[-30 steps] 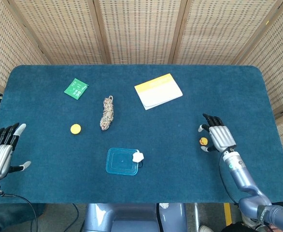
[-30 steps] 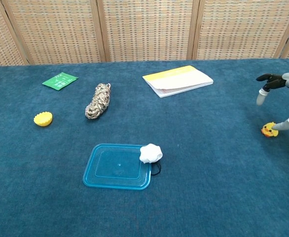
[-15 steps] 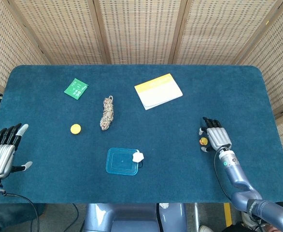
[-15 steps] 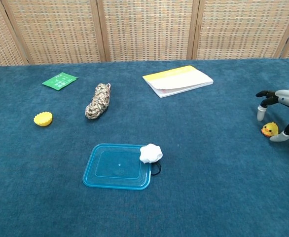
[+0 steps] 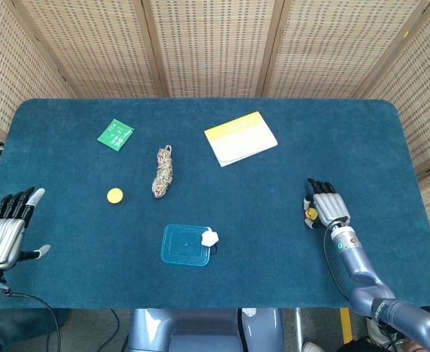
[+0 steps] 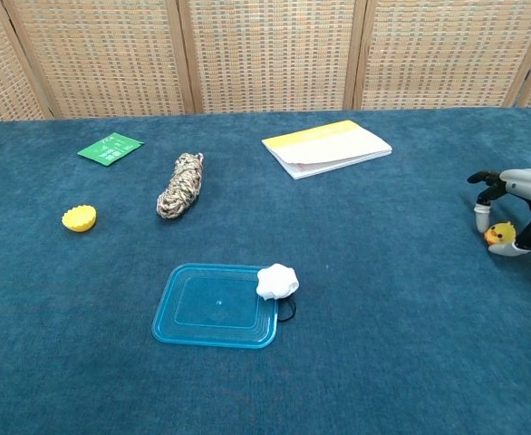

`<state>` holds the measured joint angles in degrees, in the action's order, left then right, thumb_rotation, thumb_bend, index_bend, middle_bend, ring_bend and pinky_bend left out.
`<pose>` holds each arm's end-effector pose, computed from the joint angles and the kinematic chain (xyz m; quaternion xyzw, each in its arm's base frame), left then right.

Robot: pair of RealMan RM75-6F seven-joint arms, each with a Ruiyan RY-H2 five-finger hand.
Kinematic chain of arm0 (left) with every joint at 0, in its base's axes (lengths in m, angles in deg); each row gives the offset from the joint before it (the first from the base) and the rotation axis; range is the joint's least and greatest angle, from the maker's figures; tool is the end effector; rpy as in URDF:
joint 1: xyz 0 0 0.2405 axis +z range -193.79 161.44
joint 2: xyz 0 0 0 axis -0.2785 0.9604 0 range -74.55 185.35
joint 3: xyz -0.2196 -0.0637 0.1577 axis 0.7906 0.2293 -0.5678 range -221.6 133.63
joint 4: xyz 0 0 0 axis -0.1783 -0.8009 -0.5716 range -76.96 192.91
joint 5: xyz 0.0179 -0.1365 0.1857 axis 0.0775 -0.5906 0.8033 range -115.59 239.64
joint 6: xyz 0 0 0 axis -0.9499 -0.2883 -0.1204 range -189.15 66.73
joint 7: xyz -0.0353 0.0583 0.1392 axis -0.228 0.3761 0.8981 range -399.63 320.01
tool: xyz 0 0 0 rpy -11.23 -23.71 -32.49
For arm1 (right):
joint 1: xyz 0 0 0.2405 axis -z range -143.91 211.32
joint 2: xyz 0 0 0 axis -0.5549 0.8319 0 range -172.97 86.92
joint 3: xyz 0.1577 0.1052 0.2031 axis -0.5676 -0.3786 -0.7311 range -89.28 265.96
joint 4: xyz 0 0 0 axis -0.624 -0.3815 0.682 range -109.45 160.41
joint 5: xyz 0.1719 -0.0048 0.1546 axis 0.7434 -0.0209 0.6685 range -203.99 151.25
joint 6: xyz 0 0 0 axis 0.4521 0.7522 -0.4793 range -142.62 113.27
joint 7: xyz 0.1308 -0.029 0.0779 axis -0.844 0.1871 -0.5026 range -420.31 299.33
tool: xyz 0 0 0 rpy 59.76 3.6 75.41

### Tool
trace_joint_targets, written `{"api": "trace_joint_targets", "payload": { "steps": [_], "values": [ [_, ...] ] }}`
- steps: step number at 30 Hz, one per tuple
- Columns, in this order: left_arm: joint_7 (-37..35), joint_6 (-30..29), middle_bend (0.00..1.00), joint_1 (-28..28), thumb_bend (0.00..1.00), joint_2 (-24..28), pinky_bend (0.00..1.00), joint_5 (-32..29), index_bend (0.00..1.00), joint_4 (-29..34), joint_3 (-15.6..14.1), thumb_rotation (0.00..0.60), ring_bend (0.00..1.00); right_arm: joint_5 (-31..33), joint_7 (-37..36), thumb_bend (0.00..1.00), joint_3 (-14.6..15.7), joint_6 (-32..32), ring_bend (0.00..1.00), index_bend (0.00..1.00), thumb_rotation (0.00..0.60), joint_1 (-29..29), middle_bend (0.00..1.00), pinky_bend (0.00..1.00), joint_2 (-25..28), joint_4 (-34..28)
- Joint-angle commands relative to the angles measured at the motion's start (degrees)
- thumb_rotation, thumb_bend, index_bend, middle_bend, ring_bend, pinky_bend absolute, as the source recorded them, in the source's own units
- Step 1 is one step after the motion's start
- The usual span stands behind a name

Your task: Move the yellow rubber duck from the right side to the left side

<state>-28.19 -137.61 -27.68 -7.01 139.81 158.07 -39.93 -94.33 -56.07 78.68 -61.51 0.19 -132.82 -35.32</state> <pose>-0.3117 0.2327 0.1333 -0.6291 -0.3943 -0.3339 0.5808 -0.3181 -0.3896 -0.0100 0.6889 -0.4428 0.2748 0.5038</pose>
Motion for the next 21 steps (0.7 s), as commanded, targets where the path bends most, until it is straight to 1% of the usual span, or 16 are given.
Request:
{"api": "trace_joint_targets", "payload": {
  "steps": [1,7,12,15,17,20,21],
  "values": [
    [-0.04,0.02,0.00,-0.03,0.07,0.01,0.00,-0.03,0.00,0.02,-0.03,0.600,0.00,-0.47,0.66,0.32,0.05,-0.78,0.00,0.55,0.600,-0.05,0.00,0.00,1.11,-1.88],
    [-0.57,0.14,0.00,-0.09,0.07,0.17,0.00,0.05,0.00,-0.01,-0.13,0.600,0.00,-1.33,4.12,0.33,-0.10,-2.72,0.00,0.55,0.600,-0.63,0.00,0.00,3.80,-8.12],
    [-1.08,0.37,0.00,-0.19,0.07,0.36,0.00,0.30,0.00,0.03,-0.30,0.600,0.00,-0.67,10.48,0.33,-0.92,-3.73,0.00,0.55,0.600,-2.35,0.00,0.00,5.63,-14.87],
    [-1.47,0.47,0.00,-0.24,0.07,0.46,0.00,0.51,0.00,-0.03,-0.40,0.600,0.00,0.96,16.27,0.32,-1.71,-3.85,0.00,0.55,0.600,-4.18,0.00,0.00,6.05,-18.74],
    [-1.92,0.61,0.00,-0.28,0.07,0.57,0.00,0.58,0.00,-0.12,-0.45,0.600,0.00,2.70,21.42,0.33,-2.42,-4.07,0.00,0.55,0.600,-5.94,0.00,0.00,5.89,-21.38],
    [-2.77,1.04,0.00,-0.44,0.07,0.78,0.00,0.57,0.00,-0.33,-0.47,0.600,0.00,6.11,29.01,0.33,-3.59,-4.46,0.00,0.55,0.600,-8.96,0.00,0.00,4.73,-24.18],
    [-3.41,1.42,0.00,-0.57,0.07,0.91,0.00,0.38,0.00,-0.51,-0.41,0.600,0.00,7.57,32.84,0.33,-4.15,-4.51,0.00,0.55,0.600,-10.91,0.00,0.00,3.54,-25.03]
  ]
}}
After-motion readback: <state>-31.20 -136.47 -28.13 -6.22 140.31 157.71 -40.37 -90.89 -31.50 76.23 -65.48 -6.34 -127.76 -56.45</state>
